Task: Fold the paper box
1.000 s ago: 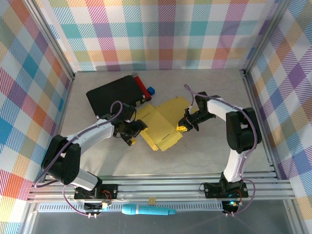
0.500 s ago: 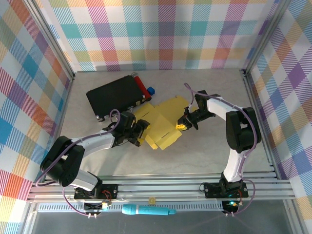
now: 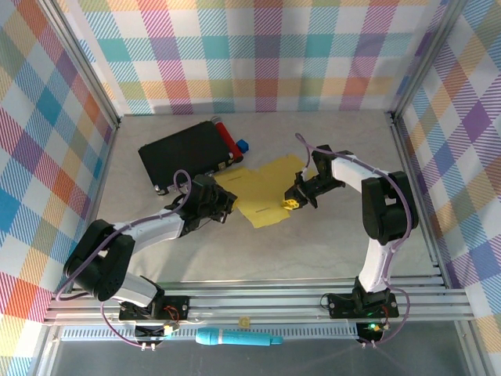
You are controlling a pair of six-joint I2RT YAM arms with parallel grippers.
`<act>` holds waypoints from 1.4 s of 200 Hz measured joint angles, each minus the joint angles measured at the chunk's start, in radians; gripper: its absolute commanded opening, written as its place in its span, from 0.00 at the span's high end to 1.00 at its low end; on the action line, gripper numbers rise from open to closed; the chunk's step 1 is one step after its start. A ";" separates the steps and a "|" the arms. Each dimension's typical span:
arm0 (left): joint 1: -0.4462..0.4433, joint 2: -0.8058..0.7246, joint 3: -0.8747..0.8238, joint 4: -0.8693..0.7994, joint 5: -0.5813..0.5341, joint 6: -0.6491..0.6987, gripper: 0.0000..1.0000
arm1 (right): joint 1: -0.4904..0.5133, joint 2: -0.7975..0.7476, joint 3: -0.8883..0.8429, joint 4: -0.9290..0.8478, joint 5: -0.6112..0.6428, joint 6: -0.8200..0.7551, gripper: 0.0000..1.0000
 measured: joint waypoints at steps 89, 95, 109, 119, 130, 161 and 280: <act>-0.012 -0.023 0.434 -0.467 -0.076 0.052 1.00 | -0.058 -0.244 0.053 0.010 0.159 0.046 0.55; -0.012 -0.021 0.458 -0.493 -0.076 0.051 1.00 | -0.059 -0.277 0.053 0.016 0.179 0.045 0.52; -0.012 -0.014 0.515 -0.554 -0.083 0.051 1.00 | -0.054 -0.370 0.038 0.048 0.232 0.042 0.47; -0.012 -0.005 0.555 -0.599 -0.089 0.050 1.00 | -0.043 -0.447 0.008 0.083 0.278 0.037 0.43; -0.012 0.009 0.599 -0.648 -0.094 0.046 1.00 | -0.020 -0.548 -0.037 0.118 0.329 0.034 0.37; -0.012 0.047 0.686 -0.747 -0.098 0.006 1.00 | 0.073 -0.774 -0.185 0.242 0.418 0.096 0.29; -0.012 0.109 0.732 -0.799 -0.098 -0.219 1.00 | 0.211 -0.757 -0.453 0.723 0.568 1.097 0.22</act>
